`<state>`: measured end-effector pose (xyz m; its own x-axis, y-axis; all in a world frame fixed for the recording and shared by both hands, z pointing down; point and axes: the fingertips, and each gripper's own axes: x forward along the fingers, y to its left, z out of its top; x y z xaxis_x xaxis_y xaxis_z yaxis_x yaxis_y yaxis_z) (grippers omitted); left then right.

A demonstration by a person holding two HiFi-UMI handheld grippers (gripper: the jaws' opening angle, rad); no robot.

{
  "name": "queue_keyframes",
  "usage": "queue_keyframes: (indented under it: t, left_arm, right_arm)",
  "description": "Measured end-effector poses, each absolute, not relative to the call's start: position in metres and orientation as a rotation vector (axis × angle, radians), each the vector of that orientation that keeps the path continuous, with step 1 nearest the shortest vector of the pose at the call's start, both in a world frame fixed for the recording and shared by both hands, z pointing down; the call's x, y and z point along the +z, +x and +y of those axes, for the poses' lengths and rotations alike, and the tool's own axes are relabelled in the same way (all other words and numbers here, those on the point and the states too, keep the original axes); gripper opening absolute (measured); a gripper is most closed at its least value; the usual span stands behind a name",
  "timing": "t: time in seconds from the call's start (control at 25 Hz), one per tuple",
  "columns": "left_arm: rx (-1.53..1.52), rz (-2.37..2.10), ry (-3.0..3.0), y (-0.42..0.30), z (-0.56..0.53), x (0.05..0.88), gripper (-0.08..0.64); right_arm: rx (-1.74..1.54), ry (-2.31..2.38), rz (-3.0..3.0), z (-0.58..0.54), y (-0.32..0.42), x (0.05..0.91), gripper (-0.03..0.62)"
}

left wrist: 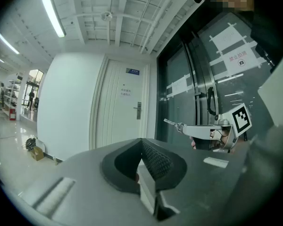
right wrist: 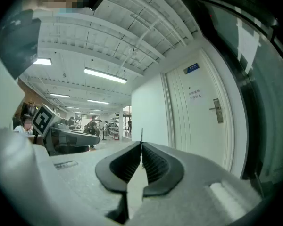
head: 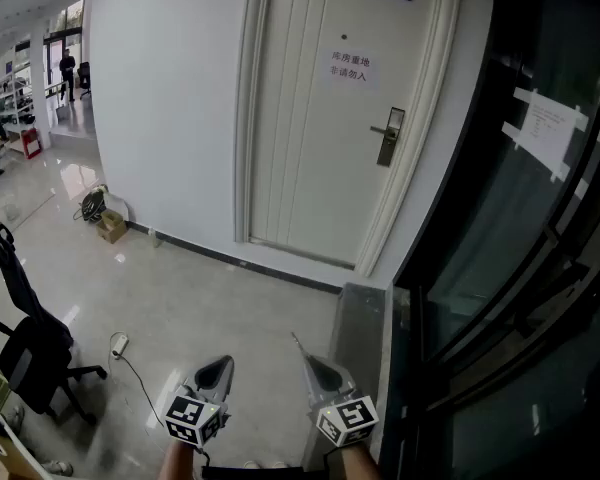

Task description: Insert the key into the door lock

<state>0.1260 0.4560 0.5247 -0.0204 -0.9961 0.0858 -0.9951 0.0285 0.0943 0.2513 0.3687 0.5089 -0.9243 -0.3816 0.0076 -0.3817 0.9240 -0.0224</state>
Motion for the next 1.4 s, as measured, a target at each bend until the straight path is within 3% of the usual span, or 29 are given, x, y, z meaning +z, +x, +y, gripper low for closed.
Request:
queue_keyframes:
  t: [1.04, 1.4]
  left_arm:
    - [-0.022, -2.144, 2.111, 0.076, 0.468, 0.531, 0.002]
    - [-0.021, -2.157, 2.088, 0.036, 0.436, 0.534, 0.002]
  right_arm:
    - [0.065, 0.572, -3.049, 0.385, 0.191, 0.525, 0.011]
    - [0.065, 0.577, -3.047, 0.344, 0.152, 0.527, 0.011]
